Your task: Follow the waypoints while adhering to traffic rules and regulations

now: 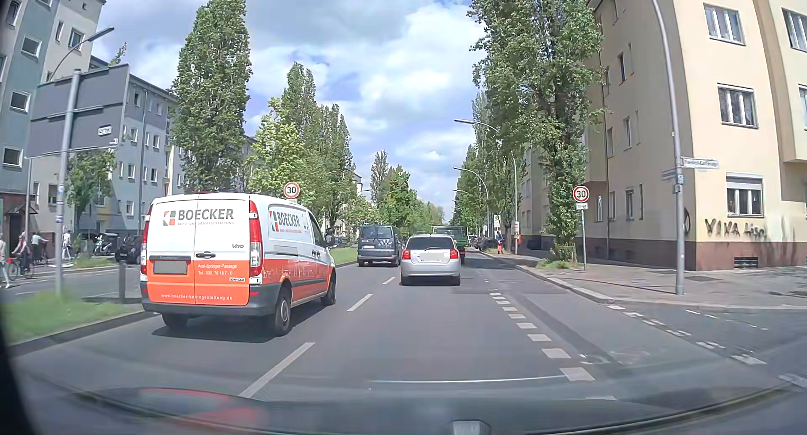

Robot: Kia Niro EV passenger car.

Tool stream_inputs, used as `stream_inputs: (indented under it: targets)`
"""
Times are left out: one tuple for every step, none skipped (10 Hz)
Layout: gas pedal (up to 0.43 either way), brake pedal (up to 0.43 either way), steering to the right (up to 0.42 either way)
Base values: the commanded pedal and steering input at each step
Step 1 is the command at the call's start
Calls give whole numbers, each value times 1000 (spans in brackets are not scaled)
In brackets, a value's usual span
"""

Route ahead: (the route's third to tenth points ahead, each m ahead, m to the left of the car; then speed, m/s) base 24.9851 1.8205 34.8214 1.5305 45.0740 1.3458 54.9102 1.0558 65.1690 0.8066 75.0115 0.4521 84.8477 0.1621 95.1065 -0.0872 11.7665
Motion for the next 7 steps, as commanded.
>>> stream_inputs:
  targets:
    - [0,18,8]
    - [28,18,8]
    - [47,18,10]
    - [47,18,8]
    - [47,18,6]
    - [47,18,6]
    - [39,18,6]
